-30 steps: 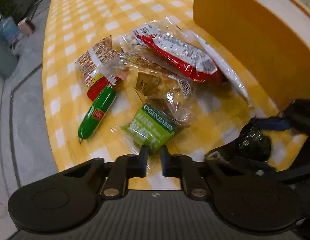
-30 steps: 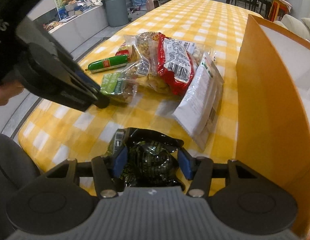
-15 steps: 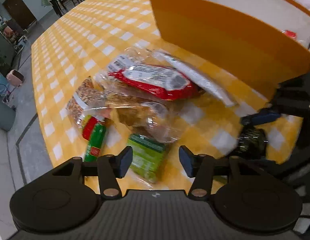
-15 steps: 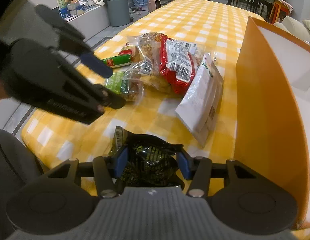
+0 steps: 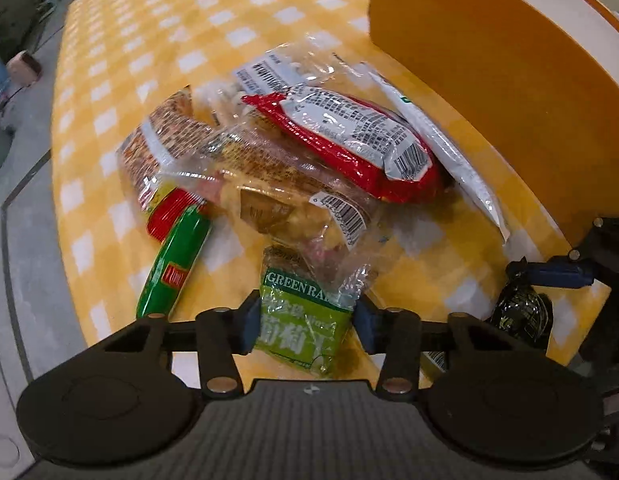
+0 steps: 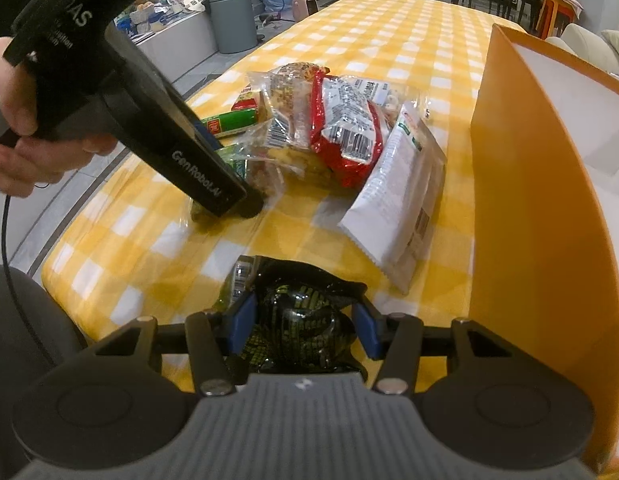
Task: Organize snacks
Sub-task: 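Grasp the green raisin bag with the left gripper while the right holds the seaweed bag, then carry both bags over the box and open the right gripper to drop the seaweed bag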
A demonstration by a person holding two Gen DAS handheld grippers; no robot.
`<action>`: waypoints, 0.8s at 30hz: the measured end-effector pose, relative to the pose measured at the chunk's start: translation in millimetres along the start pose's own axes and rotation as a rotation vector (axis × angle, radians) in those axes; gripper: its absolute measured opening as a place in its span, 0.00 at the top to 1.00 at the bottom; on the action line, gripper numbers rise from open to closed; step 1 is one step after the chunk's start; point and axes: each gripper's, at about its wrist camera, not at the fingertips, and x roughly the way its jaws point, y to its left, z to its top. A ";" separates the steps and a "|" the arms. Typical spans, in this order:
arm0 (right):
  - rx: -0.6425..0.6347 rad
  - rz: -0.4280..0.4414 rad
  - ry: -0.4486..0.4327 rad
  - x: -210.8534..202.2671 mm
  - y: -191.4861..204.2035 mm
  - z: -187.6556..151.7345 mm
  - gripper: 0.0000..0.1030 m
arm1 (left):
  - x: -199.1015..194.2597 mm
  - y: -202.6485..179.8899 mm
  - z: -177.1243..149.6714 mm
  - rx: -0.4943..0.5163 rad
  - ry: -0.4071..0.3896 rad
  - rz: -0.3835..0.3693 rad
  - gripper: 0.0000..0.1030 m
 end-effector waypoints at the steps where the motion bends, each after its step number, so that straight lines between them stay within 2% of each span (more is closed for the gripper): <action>1: -0.001 0.001 0.000 -0.1 0.0 0.3 0.50 | -1.1 -0.5 -0.7 -0.025 0.006 0.005 0.51; 3: 0.001 0.004 -0.001 -0.6 -0.4 0.9 0.50 | -5.2 0.5 -2.9 -0.090 0.020 0.002 0.53; 6: 0.012 0.005 -0.006 -3.0 -0.4 1.4 0.51 | -12.2 12.0 -14.9 -0.243 0.049 -0.055 0.54; 9: 0.049 0.020 -0.032 -6.9 -2.5 1.9 0.52 | -30.0 18.0 -36.7 -0.348 0.009 -0.116 0.54; 12: 0.078 0.046 -0.047 -12.1 -5.0 3.1 0.52 | -43.6 24.4 -54.8 -0.452 -0.013 -0.147 0.54; 19: 0.108 0.078 -0.075 -24.5 -4.5 8.2 0.52 | -76.8 33.3 -94.8 -0.634 -0.135 -0.206 0.54; 24: 0.136 0.114 -0.151 -50.1 -6.0 16.3 0.52 | -106.3 37.8 -100.9 -0.712 -0.241 -0.247 0.54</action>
